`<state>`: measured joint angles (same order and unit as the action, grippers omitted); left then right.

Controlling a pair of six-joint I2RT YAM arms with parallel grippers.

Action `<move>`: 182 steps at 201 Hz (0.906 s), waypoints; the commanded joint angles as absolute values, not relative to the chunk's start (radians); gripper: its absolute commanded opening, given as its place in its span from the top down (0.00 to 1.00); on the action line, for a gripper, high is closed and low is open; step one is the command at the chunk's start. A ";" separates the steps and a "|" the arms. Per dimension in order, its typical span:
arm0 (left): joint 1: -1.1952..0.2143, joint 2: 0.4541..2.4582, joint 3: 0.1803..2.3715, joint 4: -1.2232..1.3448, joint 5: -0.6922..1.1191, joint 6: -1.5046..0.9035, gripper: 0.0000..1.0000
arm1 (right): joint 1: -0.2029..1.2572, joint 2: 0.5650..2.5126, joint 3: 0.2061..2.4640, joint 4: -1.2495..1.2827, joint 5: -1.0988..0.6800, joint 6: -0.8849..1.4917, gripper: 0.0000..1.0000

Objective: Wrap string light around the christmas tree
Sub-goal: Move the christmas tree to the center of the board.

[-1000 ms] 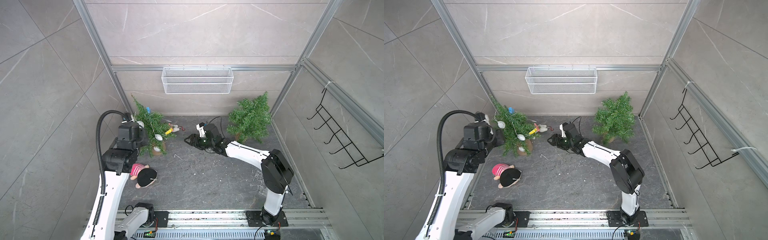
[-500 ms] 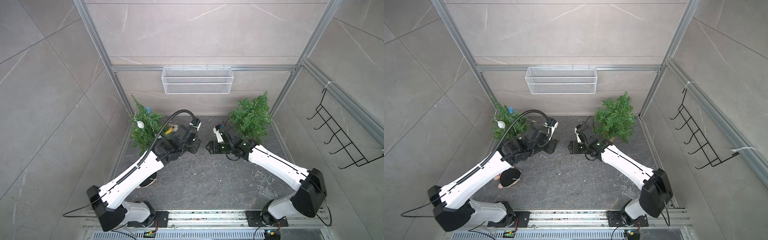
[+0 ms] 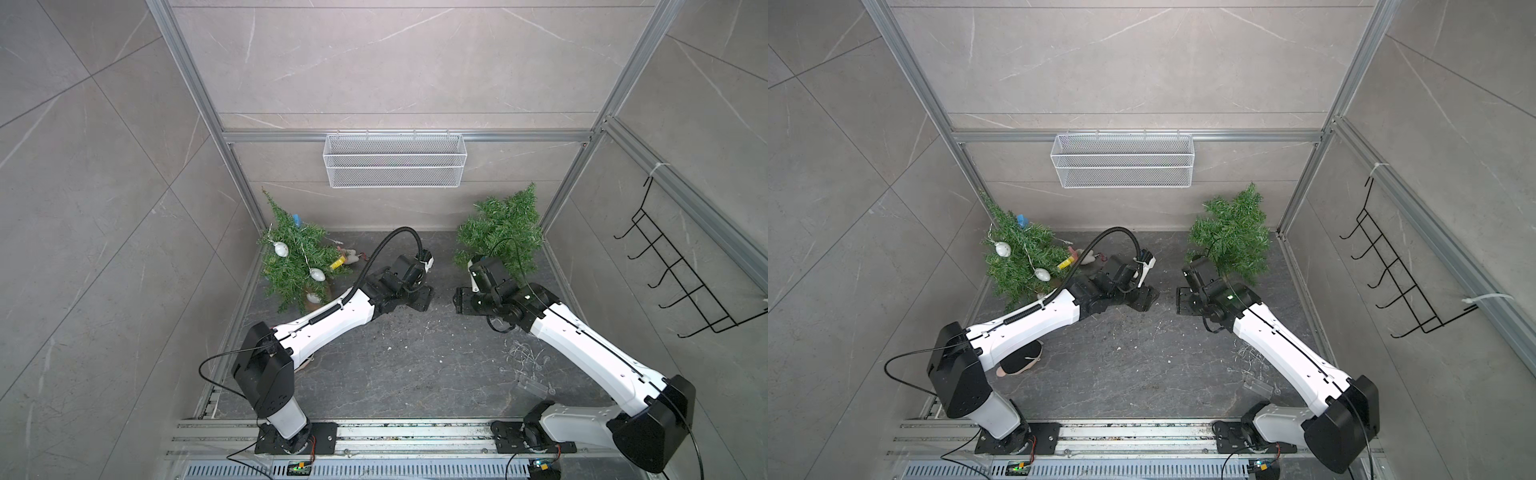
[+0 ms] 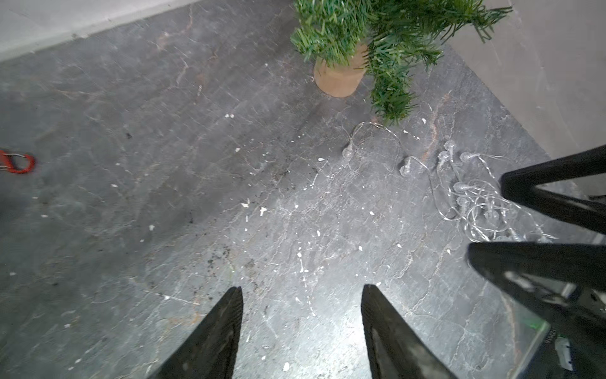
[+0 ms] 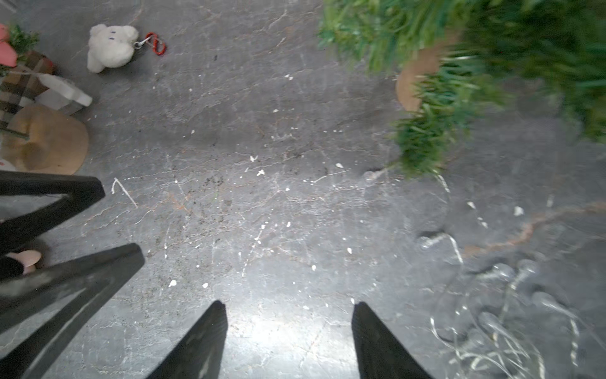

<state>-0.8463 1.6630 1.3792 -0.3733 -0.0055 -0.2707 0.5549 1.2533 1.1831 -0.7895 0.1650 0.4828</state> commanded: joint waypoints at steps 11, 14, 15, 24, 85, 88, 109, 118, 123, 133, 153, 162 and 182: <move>-0.842 1.715 1.403 -0.249 0.138 -0.395 0.38 | 0.516 1.198 1.235 -0.899 0.276 0.482 0.42; -0.842 1.724 1.406 -0.242 0.151 -0.402 0.38 | 0.511 1.199 1.233 -0.899 0.281 0.484 0.43; -0.842 1.727 1.407 -0.238 0.154 -0.404 0.38 | 0.508 1.199 1.233 -0.897 0.281 0.484 0.43; -0.842 1.758 1.424 -0.219 0.181 -0.428 0.38 | 0.485 1.201 1.228 -0.891 0.292 0.489 0.44; -0.845 2.035 1.608 -0.048 0.387 -0.563 0.30 | 0.229 1.211 1.170 -0.715 0.112 0.506 0.42; -0.845 2.045 1.615 -0.040 0.392 -0.566 0.30 | 0.223 1.217 1.171 -0.708 0.104 0.506 0.42; -0.845 2.121 1.675 -0.002 0.420 -0.590 0.24 | 0.194 1.247 1.165 -0.681 0.084 0.506 0.41; -0.845 2.148 1.705 0.007 0.423 -0.601 0.23 | 0.175 1.254 1.160 -0.662 0.071 0.513 0.41; -0.845 2.163 1.722 0.011 0.424 -0.603 0.22 | 0.164 1.260 1.157 -0.648 0.060 0.517 0.41; -0.845 2.194 1.758 0.015 0.427 -0.610 0.21 | 0.147 1.272 1.158 -0.622 0.050 0.517 0.41; -0.845 2.252 1.817 0.038 0.435 -0.649 0.21 | 0.131 1.321 1.177 -0.583 0.026 0.521 0.41; -0.845 2.278 1.838 0.060 0.445 -0.677 0.21 | 0.129 1.344 1.186 -0.566 0.020 0.520 0.41; -0.845 2.323 1.892 0.078 0.452 -0.711 0.22 | 0.121 1.383 1.198 -0.534 0.019 0.523 0.41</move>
<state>-0.8463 2.2807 1.8130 0.0002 0.4068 -0.6415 0.1291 1.3376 1.1740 -0.6029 0.0513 0.5053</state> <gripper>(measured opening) 0.790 0.588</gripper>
